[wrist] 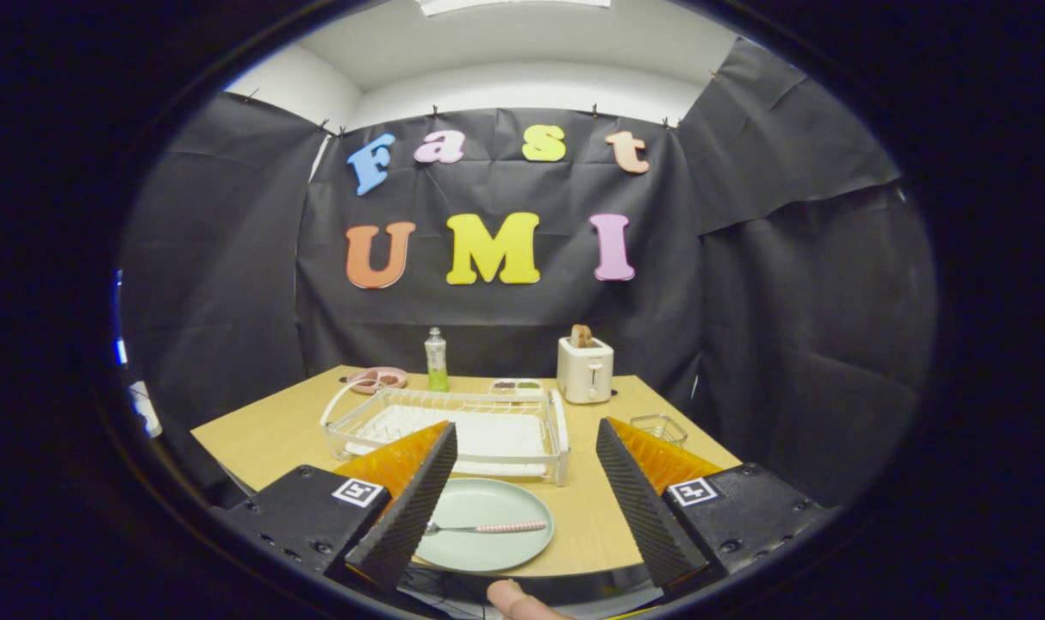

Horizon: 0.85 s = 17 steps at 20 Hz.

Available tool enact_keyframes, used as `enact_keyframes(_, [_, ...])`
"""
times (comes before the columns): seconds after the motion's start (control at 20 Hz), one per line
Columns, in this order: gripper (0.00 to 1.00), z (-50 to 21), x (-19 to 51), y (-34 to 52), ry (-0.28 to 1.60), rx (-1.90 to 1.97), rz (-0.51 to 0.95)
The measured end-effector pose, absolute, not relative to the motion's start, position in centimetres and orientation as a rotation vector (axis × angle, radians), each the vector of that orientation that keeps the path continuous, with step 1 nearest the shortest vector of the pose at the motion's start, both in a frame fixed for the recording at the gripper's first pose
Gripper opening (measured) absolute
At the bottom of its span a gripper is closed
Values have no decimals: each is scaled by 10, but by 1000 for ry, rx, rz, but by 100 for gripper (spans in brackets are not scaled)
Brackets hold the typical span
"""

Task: Take the plate from the dish rack, then take the spoon from the basket and place it into the plate.

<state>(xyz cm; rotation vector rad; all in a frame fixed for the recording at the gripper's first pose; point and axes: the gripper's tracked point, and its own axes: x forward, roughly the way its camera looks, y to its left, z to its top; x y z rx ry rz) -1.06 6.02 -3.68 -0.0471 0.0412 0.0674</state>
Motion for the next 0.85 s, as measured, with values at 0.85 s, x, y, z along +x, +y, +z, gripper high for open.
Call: enact_keyframes(0.85, [100,-26,-28,60,33,-22,87])
